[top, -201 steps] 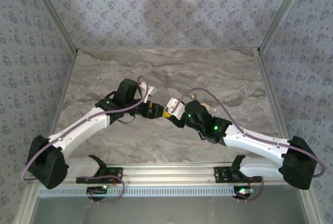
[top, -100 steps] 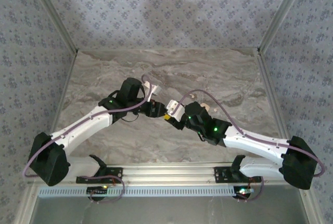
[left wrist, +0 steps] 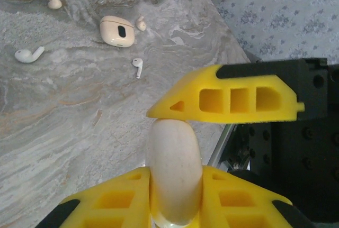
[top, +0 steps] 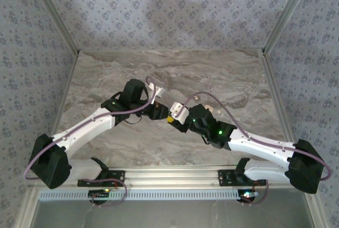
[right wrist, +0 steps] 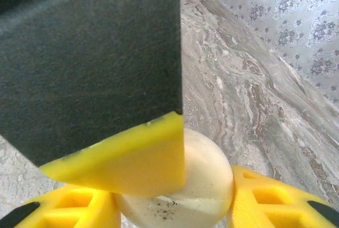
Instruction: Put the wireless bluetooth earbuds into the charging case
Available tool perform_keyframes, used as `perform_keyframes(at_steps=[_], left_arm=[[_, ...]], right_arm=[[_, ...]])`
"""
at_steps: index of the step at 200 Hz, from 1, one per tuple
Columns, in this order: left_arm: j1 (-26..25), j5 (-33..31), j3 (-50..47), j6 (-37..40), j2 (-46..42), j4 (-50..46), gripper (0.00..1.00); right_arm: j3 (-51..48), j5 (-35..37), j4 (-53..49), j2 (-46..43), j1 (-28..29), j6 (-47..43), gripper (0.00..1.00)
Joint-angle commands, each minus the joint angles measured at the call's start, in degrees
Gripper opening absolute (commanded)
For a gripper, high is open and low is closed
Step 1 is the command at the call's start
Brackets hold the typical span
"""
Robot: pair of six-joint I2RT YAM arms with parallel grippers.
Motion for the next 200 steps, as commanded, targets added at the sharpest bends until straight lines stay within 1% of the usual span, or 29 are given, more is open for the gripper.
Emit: perform_keyframes(at_steps=[1,6,24,33,48,58,67,88,103,112,127,141,151,175,200], left_arm=[[-0.35,0.79,1.51,6.61,-1.33,-2.79,0.24],[-0.33,0.65,1.69,7.92,-1.4,-3.65,0.24],[-0.3,0.72,2.41,11.97,-1.09,-6.1,0.24],[-0.34,0.61,2.6,13.76,-0.65,-6.81,0.24],[-0.37,1.18,3.19,16.7,0.33,-8.57,0.23],[-0.31,2.17,3.61,18.84,0.93,-9.79,0.23],[-0.31,3.83,4.12,20.79,1.44,-11.22,0.23],[-0.32,8.64,5.5,26.37,2.32,-15.43,0.23],[-0.32,10.57,6.22,29.54,2.7,-17.81,0.22],[-0.37,11.22,6.29,30.55,2.66,-18.35,0.21],[-0.39,12.33,6.04,32.37,2.28,-18.63,0.21],[-0.37,12.26,5.67,33.89,1.81,-18.75,0.21],[-0.4,12.16,5.51,34.48,1.45,-18.72,0.21],[-0.54,11.9,5.36,34.59,0.56,-18.6,0.21],[-0.85,11.81,5.16,34.68,-0.05,-18.54,0.21]], right_arm=[[-0.68,-1.98,1.79,-2.5,-0.53,0.25,0.58],[-0.62,-2.81,0.87,-2.88,-0.81,0.37,0.6],[-1.05,-7.11,-3.51,-5.38,-1.96,0.07,0.71],[-2.12,-9.76,-4.72,-7.4,-2.56,-0.77,0.76],[-3.85,-14.47,-7.11,-11.08,-3.97,-1.54,0.8],[-4.22,-17.76,-9.44,-13.7,-5.82,-1.37,0.81],[-4.43,-22.17,-11.54,-15.52,-8.09,-1.64,0.81],[-5.35,-33.42,-12.68,-17.82,-14.55,-5.54,0.76],[-5.01,-38.47,-13.4,-17.43,-17.96,-7.47,0.64],[-2.9,-41.71,-16.4,-16.21,-19.74,-7.46,0.63],[1.46,-49.08,-22.43,-12.88,-22.45,-8.7,0.63],[4.81,-53.64,-26.96,-9.3,-23.45,-11.38,0.63],[6.33,-56.08,-28.25,-6.94,-23.72,-12.64,0.62],[8.66,-61.89,-28.37,-1.97,-23.86,-14.25,0.61],[11.56,-65.89,-29.28,3.28,-23.87,-15.35,0.59]])
